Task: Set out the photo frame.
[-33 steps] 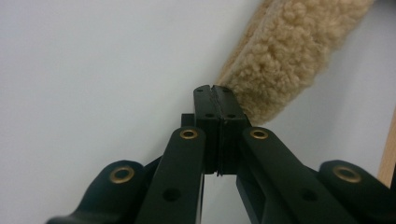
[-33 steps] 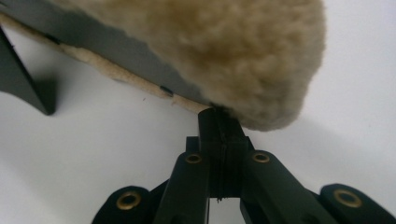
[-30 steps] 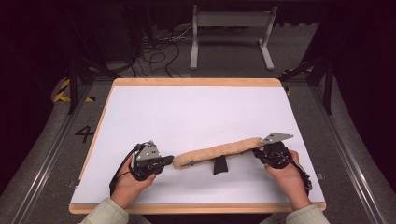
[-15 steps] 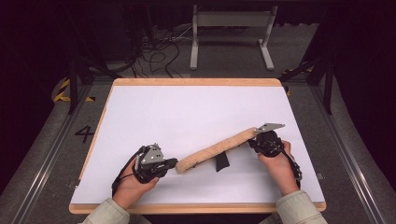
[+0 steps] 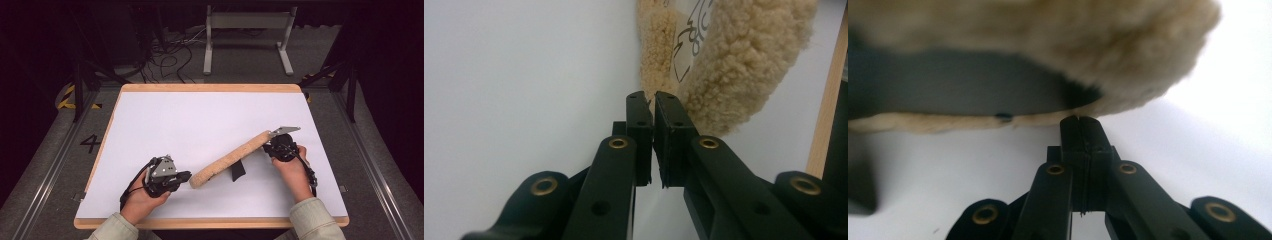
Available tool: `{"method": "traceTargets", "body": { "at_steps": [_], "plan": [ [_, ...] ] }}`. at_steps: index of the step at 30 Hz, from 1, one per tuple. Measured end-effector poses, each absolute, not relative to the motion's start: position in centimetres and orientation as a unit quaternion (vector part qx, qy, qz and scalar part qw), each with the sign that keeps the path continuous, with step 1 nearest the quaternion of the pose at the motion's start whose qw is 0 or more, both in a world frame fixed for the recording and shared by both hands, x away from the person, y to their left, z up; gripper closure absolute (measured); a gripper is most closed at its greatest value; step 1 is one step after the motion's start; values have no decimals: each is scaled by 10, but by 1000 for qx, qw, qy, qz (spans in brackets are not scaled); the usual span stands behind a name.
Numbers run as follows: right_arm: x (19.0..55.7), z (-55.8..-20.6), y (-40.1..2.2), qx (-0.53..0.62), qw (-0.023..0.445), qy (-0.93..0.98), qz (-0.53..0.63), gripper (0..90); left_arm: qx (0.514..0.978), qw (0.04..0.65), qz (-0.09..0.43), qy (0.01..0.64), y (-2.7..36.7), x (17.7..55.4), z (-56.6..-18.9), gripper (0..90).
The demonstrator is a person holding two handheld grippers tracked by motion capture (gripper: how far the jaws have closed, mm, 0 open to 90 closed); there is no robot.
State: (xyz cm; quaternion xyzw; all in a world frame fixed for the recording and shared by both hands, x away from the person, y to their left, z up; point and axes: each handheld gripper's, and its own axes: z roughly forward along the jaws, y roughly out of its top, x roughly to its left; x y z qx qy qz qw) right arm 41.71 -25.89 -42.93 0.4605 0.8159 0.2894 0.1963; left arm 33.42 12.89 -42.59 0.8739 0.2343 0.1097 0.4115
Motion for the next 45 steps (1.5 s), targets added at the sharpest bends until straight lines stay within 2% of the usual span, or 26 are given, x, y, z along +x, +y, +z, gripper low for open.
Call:
{"method": "traceTargets", "body": {
  "at_steps": [15, 24, 41, 45],
  "plan": [
    [351, -402, -230, 382, 184, 833, 355, 900, 864, 416, 121, 257, 138, 341, -426, 803],
    [332, -402, -204, 345, 172, 840, 380, 900, 862, 416, 124, 260, 139, 342, -426, 794],
    [323, -428, -163, 294, 138, 863, 386, 900, 866, 414, 118, 256, 136, 344, -427, 799],
    [324, -436, -156, 293, 141, 867, 378, 900, 867, 413, 116, 253, 135, 344, -427, 807]
  ]
}}
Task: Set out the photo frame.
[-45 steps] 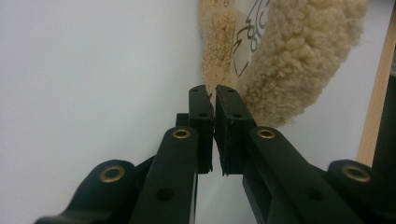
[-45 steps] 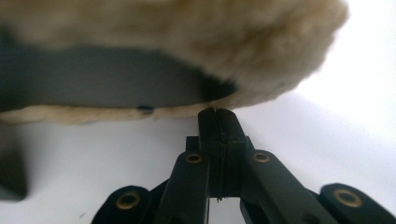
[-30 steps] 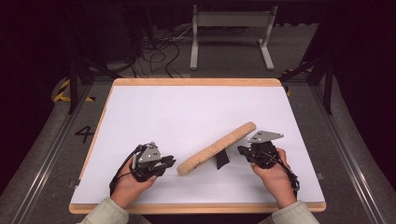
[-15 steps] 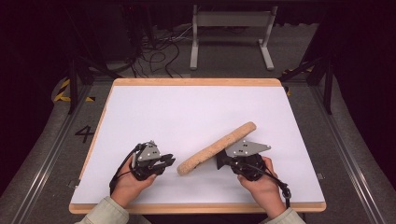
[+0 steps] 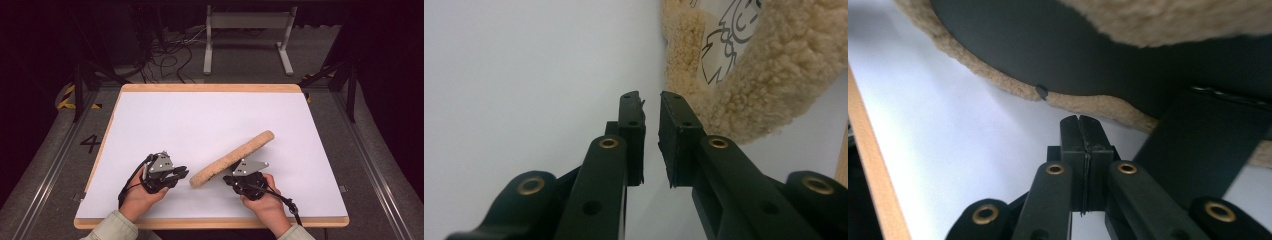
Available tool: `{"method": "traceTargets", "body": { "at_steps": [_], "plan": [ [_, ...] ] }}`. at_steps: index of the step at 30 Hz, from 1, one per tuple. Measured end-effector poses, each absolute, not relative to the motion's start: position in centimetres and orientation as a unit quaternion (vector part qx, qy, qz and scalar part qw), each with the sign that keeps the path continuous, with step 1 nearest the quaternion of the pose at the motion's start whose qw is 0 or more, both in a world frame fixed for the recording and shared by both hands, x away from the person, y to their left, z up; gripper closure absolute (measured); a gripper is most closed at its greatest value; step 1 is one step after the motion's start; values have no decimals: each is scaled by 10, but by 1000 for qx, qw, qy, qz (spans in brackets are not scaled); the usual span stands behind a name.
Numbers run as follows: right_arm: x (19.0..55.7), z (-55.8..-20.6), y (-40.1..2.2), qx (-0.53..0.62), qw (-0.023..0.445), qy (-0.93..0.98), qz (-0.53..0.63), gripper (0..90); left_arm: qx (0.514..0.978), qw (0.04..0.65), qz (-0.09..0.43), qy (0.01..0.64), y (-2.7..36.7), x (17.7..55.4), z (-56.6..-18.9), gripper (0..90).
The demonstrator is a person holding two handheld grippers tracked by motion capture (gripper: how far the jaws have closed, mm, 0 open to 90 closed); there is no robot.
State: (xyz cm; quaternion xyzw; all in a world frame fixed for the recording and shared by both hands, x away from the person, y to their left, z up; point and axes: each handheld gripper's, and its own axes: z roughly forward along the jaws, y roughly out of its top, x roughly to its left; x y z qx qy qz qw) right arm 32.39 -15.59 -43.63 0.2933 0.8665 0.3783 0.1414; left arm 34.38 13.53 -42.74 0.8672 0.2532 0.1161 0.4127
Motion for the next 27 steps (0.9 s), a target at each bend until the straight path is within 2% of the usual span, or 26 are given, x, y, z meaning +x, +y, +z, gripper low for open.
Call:
{"method": "traceTargets", "body": {
  "at_steps": [12, 15, 24, 27],
  "plan": [
    [329, -457, -150, 322, 173, 862, 351, 900, 872, 407, 112, 247, 133, 344, -429, 807],
    [331, -458, -153, 335, 163, 855, 360, 900, 872, 408, 111, 245, 132, 344, -429, 806],
    [327, -457, -156, 340, 182, 855, 347, 900, 872, 408, 111, 245, 133, 343, -428, 804],
    [329, -456, -161, 353, 172, 849, 354, 900, 873, 408, 110, 244, 132, 344, -429, 802]
  ]
}}
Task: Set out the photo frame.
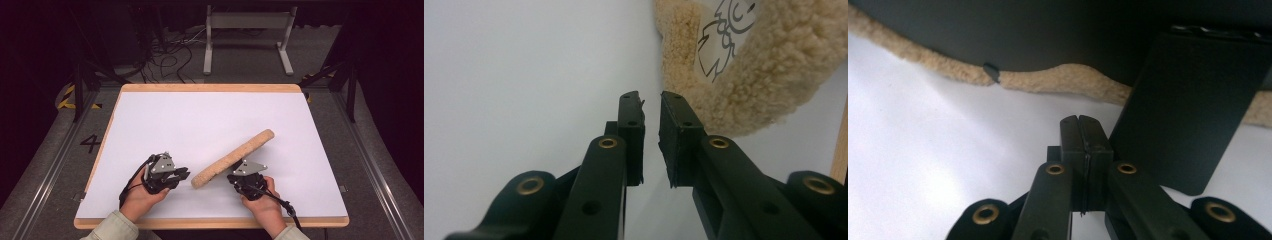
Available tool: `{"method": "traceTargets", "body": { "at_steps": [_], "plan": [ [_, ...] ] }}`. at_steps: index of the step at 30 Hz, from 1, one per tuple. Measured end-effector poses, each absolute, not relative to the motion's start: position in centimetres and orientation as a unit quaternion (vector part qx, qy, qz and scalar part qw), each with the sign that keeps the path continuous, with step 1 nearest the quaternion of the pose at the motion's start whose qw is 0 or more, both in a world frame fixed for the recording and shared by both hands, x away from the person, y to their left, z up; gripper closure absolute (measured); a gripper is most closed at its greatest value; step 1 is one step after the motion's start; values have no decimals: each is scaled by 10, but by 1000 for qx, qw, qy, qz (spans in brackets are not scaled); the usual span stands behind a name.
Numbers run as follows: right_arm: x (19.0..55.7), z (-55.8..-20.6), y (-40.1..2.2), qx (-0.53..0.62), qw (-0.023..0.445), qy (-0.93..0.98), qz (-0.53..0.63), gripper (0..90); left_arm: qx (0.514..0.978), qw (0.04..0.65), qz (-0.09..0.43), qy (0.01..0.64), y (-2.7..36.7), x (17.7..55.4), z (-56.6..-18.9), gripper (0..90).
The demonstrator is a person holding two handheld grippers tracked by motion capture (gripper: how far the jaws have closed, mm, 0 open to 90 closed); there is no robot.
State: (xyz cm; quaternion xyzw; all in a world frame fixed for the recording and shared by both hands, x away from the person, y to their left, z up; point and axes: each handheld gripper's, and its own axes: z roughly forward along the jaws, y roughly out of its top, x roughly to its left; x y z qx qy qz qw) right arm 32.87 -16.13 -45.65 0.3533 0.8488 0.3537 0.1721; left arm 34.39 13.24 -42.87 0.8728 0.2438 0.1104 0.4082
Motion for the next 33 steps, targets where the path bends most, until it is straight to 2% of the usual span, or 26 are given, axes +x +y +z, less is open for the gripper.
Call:
{"method": "traceTargets", "body": {
  "at_steps": [8, 25, 33],
  "plan": [
    [328, -454, -169, 366, 176, 844, 350, 900, 874, 408, 108, 241, 131, 343, -429, 803],
    [340, -454, -189, 402, 220, 821, 342, 900, 878, 413, 86, 225, 118, 341, -430, 824],
    [337, -440, -203, 412, 203, 805, 376, 900, 883, 413, 65, 212, 100, 339, -433, 846]
  ]
}}
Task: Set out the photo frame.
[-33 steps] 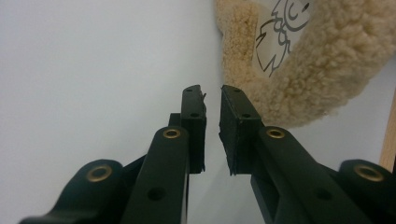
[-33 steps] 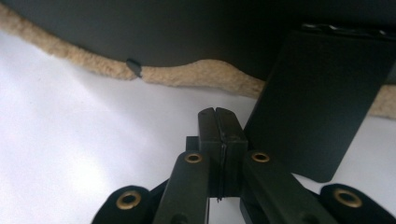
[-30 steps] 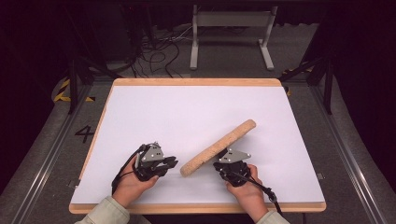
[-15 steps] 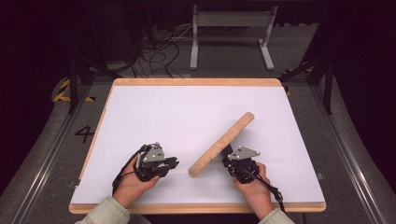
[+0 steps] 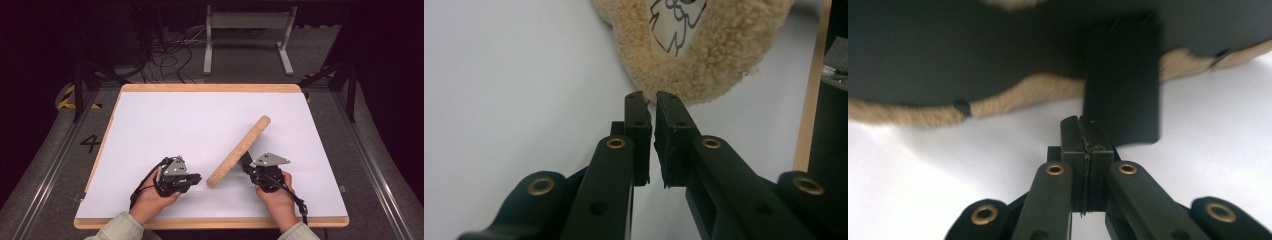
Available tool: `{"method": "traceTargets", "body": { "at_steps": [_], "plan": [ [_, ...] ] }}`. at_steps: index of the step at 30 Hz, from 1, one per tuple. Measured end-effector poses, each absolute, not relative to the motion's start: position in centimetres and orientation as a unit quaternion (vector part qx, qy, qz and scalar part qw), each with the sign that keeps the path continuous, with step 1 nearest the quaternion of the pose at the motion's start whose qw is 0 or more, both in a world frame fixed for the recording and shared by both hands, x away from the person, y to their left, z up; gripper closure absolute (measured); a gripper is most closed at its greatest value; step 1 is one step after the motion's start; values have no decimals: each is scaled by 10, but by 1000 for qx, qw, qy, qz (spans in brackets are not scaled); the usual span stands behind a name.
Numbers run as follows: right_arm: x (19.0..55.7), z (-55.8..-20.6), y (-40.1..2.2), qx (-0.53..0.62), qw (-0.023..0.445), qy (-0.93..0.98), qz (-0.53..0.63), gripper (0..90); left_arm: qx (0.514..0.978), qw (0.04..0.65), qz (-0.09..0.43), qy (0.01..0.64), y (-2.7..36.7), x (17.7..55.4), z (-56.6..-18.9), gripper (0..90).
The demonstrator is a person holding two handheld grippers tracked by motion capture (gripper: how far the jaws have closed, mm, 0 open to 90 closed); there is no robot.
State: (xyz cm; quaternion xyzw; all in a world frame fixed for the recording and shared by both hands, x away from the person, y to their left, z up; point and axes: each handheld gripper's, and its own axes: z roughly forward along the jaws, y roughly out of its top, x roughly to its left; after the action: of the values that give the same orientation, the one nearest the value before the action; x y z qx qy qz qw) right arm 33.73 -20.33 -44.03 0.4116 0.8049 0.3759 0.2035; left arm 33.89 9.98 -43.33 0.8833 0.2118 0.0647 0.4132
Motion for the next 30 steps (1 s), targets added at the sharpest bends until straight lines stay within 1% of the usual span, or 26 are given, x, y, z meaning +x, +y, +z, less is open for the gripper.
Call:
{"method": "traceTargets", "body": {
  "at_steps": [5, 9, 13, 20, 24, 30],
  "plan": [
    [336, -424, -222, 426, 222, 783, 395, 900, 889, 409, 62, 195, 88, 335, -434, 850],
    [337, -417, -243, 447, 230, 764, 405, 900, 894, 406, 60, 180, 81, 331, -432, 861],
    [335, -411, -262, 463, 239, 748, 411, 900, 898, 405, 47, 163, 73, 328, -432, 859],
    [329, -404, -286, 485, 252, 726, 418, 899, 906, 402, 33, 129, 49, 321, -432, 854],
    [328, -402, -295, 495, 248, 715, 426, 900, 907, 403, 18, 125, 34, 320, -437, 853],
    [328, -400, -297, 493, 252, 715, 426, 898, 910, 399, 17, 113, 11, 318, -440, 834]
  ]
}}
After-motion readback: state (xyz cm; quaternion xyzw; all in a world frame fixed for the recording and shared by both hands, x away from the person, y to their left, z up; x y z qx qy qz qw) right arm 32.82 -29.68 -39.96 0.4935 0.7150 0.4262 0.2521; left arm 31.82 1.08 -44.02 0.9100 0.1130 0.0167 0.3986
